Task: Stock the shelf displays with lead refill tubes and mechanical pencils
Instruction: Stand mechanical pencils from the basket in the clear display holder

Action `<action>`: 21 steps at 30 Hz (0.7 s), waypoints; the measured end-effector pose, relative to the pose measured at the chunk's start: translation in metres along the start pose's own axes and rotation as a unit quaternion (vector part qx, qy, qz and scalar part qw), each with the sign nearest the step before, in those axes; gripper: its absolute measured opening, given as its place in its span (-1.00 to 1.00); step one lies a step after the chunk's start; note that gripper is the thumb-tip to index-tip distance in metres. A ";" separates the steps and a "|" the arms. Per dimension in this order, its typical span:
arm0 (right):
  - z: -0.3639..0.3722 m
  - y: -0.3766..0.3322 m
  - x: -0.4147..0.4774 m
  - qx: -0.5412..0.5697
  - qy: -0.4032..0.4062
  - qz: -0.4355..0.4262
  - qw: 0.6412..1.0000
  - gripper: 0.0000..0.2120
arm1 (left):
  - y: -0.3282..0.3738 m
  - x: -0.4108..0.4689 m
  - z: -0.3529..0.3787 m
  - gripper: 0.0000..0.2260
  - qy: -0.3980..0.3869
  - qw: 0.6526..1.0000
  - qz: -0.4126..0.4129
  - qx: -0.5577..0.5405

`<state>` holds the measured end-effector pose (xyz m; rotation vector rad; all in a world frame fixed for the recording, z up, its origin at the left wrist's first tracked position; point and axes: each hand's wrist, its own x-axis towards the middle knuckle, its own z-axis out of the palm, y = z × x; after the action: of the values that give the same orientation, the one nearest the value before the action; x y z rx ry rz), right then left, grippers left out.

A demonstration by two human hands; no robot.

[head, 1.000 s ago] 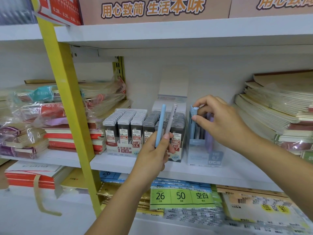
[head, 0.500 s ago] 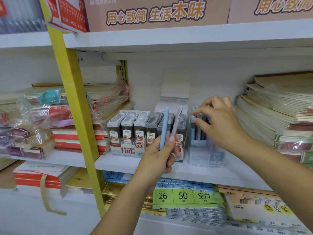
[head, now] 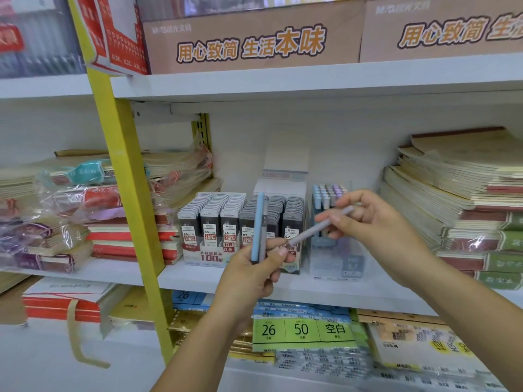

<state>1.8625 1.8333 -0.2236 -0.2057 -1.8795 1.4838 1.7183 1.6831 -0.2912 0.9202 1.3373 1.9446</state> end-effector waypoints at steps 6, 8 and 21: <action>-0.013 -0.006 -0.015 -0.208 -0.101 0.062 0.971 -0.85 | 0.011 0.004 0.001 -0.93 0.017 0.998 0.042 0.042; -0.007 -0.013 -0.015 -0.272 -0.111 0.034 0.955 -0.88 | 0.015 0.006 0.003 -0.90 -0.013 0.994 0.051 0.091; -0.027 -0.036 0.008 -0.212 0.053 -0.130 0.967 -0.51 | 0.005 0.011 0.014 -0.84 -0.022 0.993 0.046 0.104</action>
<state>1.8844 1.8469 -0.1862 -0.2220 -2.0292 0.8692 1.7228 1.6982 -0.2803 1.1359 1.5155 1.8660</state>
